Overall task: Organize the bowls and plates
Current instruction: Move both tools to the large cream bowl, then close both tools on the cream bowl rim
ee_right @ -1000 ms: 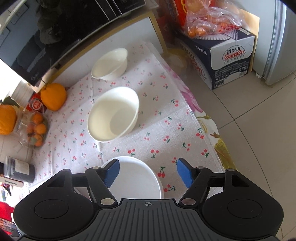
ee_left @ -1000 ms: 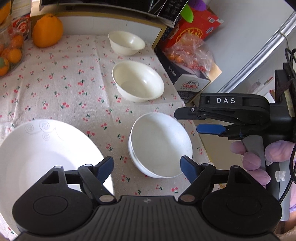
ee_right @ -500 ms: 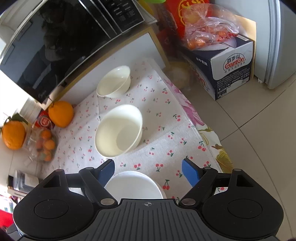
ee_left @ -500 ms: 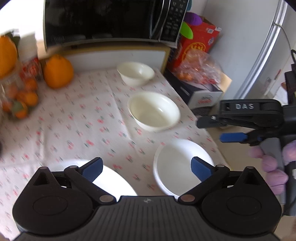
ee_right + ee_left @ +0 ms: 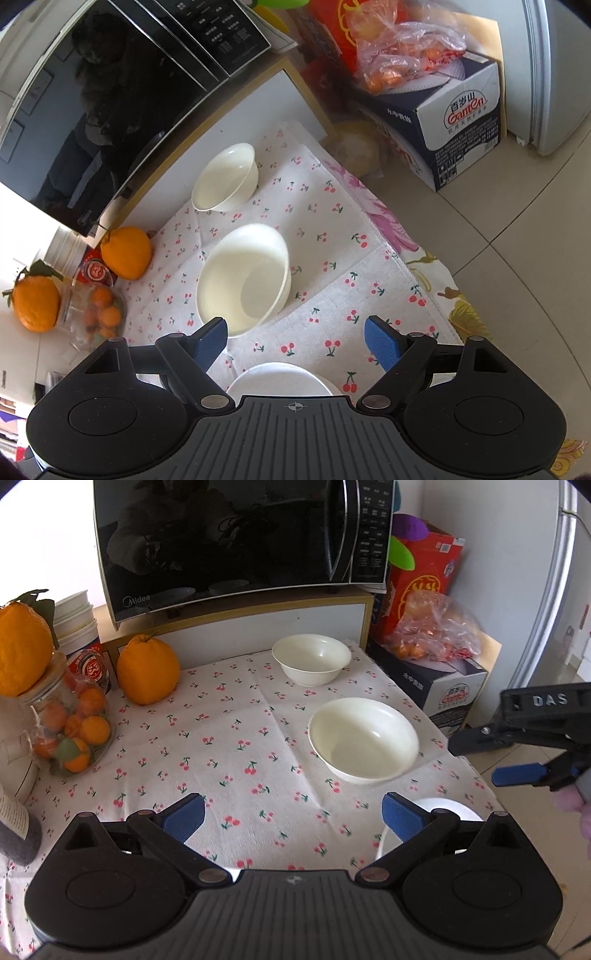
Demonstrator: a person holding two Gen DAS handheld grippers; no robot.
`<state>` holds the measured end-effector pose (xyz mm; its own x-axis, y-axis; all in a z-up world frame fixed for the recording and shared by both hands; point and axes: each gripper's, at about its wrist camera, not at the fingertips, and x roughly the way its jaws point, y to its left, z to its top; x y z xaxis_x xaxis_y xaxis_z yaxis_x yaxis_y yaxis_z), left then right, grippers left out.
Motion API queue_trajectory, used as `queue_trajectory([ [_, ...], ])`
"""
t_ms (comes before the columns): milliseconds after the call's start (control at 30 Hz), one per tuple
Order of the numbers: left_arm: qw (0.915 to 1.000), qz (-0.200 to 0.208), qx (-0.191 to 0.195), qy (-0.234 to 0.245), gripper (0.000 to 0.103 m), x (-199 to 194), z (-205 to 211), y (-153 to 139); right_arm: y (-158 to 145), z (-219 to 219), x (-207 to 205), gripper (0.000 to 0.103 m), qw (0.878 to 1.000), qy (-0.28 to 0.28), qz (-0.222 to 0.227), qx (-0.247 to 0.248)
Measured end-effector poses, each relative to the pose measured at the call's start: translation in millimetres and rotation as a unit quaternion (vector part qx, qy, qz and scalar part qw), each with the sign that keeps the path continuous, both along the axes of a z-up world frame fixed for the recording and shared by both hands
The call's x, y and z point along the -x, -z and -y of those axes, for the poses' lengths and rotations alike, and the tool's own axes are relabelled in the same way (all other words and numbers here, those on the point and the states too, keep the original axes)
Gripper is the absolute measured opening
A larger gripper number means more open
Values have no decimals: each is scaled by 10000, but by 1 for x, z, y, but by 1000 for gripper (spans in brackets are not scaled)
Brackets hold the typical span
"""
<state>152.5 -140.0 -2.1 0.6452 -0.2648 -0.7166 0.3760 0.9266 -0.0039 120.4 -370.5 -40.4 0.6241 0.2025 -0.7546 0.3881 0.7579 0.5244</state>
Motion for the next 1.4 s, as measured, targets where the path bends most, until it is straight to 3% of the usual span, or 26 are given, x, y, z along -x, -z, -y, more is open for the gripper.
queue_trajectory([
  [300, 9993, 283, -152, 179, 102, -23, 0, 11, 18, 12, -15, 83, 9990, 321, -20, -308],
  [467, 9990, -101, 431, -21, 102, -43, -4, 20, 31, 16, -25, 83, 9968, 531, 21, -594],
  [600, 9917, -633, 1070, -336, 99, -60, -5, 29, 40, 16, -32, 83, 9955, 655, 46, -680],
  [700, 9822, -1045, 1464, -547, 90, -70, -6, 38, 45, 15, -37, 83, 9939, 741, 120, -810],
  [867, 9713, -1534, 1637, -791, 66, -78, 0, 53, 51, 10, -41, 83, 9900, 955, 322, -983],
  [967, 9664, -1656, 1768, -855, 59, -79, 1, 58, 57, 8, -43, 82, 9873, 1087, 347, -1106],
  [1133, 9627, -1749, 1868, -877, 50, -81, 0, 60, 63, 9, -44, 68, 9847, 1249, 319, -1171],
  [1400, 9646, -1728, 1820, -807, 35, -81, 5, 61, 63, 4, -46, 29, 9884, 949, 369, -1131],
])
